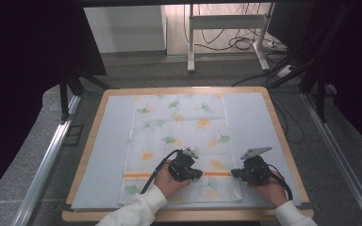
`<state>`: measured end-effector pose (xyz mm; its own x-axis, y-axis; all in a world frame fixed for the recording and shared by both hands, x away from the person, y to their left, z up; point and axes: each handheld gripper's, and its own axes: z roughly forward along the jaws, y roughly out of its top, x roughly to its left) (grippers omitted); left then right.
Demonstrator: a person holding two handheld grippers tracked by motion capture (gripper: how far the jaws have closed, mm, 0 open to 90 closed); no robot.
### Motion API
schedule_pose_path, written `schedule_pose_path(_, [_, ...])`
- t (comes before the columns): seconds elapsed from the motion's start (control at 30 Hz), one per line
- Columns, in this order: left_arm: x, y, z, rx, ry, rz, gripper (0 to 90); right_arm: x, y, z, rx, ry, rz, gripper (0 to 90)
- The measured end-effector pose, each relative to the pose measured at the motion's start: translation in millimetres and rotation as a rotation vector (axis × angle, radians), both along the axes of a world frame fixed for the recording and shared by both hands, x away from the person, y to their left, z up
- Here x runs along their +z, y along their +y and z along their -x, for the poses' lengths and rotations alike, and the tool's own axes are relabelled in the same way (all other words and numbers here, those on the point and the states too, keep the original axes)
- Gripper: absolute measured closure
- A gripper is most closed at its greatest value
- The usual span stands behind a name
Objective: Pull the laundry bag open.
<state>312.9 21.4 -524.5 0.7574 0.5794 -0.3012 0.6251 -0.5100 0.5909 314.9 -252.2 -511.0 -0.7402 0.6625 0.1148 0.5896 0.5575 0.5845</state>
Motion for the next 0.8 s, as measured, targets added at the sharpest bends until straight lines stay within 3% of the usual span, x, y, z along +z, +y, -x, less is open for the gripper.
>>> schedule_pose_path(0.8, [-2.2, 50.1, 7.7, 0.038, 0.009, -0.004, 90.0, -0.2, -0.6, -0.4, 0.002, 0.002, -0.004, 89.7])
